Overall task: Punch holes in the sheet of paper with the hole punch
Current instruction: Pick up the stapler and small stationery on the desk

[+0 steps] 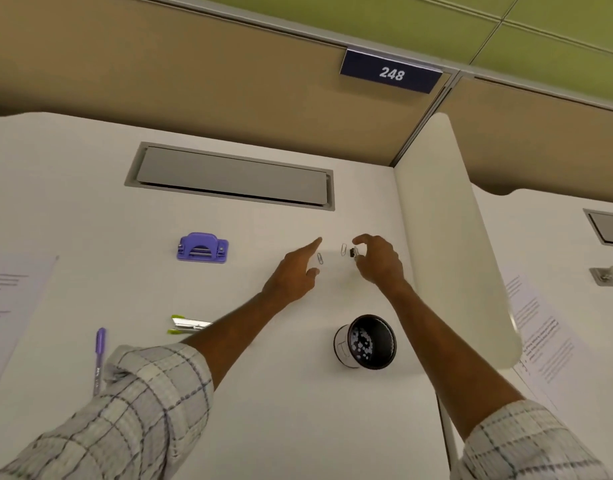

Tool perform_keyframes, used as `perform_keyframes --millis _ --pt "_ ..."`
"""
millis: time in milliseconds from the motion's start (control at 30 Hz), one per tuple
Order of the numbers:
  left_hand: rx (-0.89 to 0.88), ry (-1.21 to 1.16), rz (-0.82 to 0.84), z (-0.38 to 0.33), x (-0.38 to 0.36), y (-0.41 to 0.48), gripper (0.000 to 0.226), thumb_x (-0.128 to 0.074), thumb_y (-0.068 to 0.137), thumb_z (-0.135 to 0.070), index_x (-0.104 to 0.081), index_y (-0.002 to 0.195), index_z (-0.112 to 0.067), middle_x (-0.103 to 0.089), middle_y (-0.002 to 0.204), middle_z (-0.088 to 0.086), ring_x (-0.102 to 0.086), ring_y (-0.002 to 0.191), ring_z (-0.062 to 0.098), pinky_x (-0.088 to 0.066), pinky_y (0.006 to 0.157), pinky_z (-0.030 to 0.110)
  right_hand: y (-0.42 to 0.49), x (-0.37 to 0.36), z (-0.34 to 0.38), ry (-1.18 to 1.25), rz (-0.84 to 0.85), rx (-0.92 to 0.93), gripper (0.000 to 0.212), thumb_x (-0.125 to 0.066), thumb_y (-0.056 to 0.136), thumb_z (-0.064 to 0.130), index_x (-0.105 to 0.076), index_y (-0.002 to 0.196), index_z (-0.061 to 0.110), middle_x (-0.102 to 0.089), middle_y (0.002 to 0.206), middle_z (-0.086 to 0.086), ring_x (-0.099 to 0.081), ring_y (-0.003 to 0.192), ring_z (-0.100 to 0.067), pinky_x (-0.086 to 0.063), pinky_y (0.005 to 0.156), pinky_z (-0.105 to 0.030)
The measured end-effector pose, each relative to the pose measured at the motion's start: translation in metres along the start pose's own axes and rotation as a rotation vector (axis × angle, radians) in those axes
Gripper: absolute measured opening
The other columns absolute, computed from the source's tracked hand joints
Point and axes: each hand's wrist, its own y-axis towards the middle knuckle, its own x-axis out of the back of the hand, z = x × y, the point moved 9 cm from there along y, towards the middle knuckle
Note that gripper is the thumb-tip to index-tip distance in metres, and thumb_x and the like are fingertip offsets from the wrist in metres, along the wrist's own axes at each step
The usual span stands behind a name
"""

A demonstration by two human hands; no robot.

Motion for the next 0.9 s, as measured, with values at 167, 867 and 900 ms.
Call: perform_keyframes --millis 167,867,900 --pt "-0.004 0.002 0.011 0.009 0.015 -0.028 0.064 -0.064 0.100 -0.020 -0.037 0.158 -0.018 -0.048 0.158 0.005 -0.048 0.145 0.025 -0.038 0.118 0.036 -0.019 -0.009 0.015 -0.025 0.016 0.046 0.055 -0.050 0.092 -0.001 -0.049 0.145 0.013 -0.054 0.142 -0.012 -0.051 0.132 -0.029 -0.044 0.103 -0.037" --pt "-0.049 0.337 -0.153 0.073 0.074 -0.133 0.058 -0.036 0.110 -0.039 -0.024 0.162 -0.018 -0.020 0.171 -0.001 -0.012 0.160 0.015 -0.009 0.130 0.033 -0.058 -0.049 0.085 -0.149 0.248 0.246 0.052 -0.058 0.099 0.027 -0.046 0.146 0.009 -0.049 0.150 -0.013 -0.046 0.139 -0.029 -0.038 0.113 -0.037" --pt "-0.039 0.379 -0.157 0.079 0.077 -0.141 0.059 -0.033 0.110 -0.040 -0.021 0.163 -0.018 -0.016 0.172 -0.001 -0.008 0.161 0.015 -0.005 0.130 0.033 -0.068 -0.056 0.099 -0.139 0.249 0.280 0.054 -0.058 0.100 0.029 -0.043 0.148 0.009 -0.045 0.153 -0.012 -0.042 0.142 -0.028 -0.035 0.116 -0.037"
